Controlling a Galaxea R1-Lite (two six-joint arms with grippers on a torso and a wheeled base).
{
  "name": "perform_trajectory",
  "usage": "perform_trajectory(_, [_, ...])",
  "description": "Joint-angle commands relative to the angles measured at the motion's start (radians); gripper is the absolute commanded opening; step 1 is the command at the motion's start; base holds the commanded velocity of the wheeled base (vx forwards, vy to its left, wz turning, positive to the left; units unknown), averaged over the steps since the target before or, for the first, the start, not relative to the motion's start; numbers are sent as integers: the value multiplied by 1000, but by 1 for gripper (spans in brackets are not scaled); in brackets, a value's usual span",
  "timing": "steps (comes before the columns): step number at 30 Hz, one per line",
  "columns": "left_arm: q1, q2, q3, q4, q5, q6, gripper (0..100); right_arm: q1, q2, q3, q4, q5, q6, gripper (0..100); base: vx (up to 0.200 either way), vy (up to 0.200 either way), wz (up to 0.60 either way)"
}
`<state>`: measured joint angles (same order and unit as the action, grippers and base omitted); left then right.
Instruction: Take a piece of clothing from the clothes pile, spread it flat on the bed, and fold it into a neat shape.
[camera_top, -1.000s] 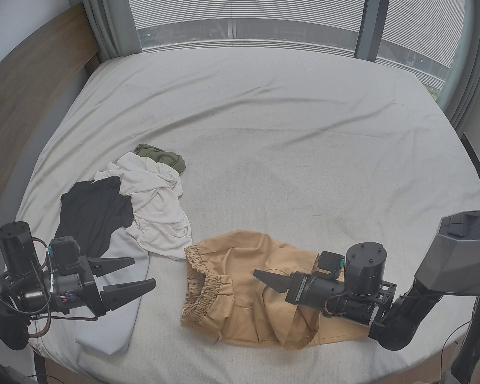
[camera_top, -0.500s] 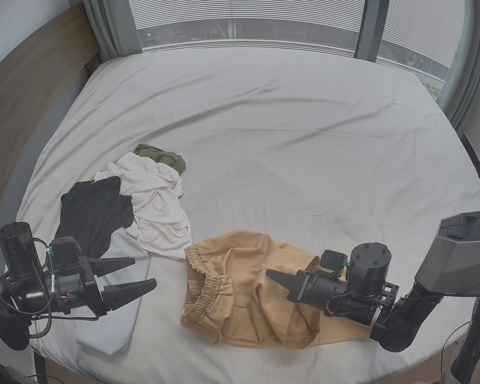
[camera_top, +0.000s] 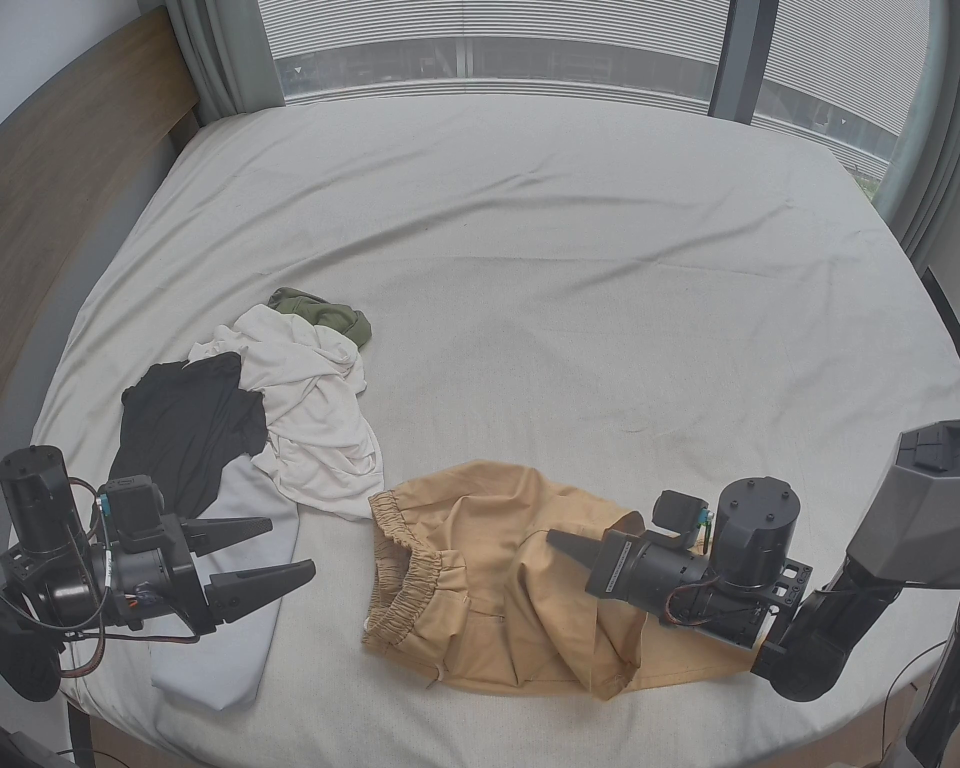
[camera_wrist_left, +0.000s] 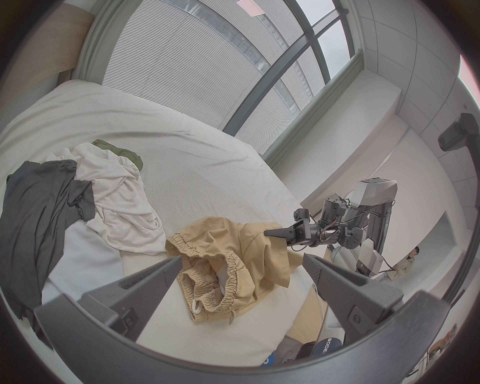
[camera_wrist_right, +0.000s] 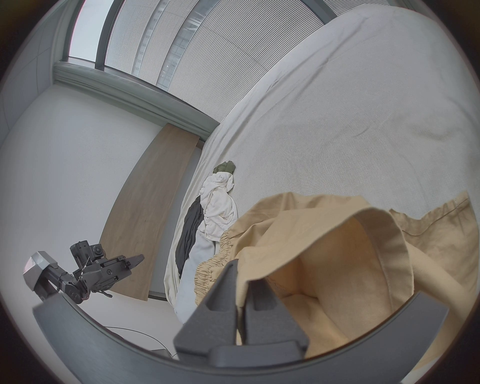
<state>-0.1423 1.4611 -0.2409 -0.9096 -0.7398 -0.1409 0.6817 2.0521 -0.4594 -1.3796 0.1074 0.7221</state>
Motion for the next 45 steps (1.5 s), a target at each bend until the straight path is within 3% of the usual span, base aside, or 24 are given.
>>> perform_trajectory(1, [-5, 31, -6, -5, -1, 0, 100, -5, -70, 33, 1, 1, -3, 0, 0, 0, 0])
perform_trajectory(8, [-6, 65, 11, -83, -1, 1, 100, -64, -148, 80, -1, 32, -9, 0, 0, 0, 0])
perform_trajectory(15, [0, 53, 34, -147, -7, -5, 100, -139, -248, 88, 2, 109, -58, 0, 0, 0, 0])
perform_trajectory(22, [-3, -16, 46, -195, -56, -49, 100, -166, -317, 91, 13, 146, -89, 0, 0, 0, 0])
perform_trajectory(35, [-29, 127, 2, -210, -53, -98, 100, -198, -314, 142, 1, 186, -110, 0, 0, 0, 0])
perform_trajectory(45, [-49, 232, 11, -318, -52, -98, 100, -269, -316, 154, 2, 207, -110, 0, 0, 0, 0])
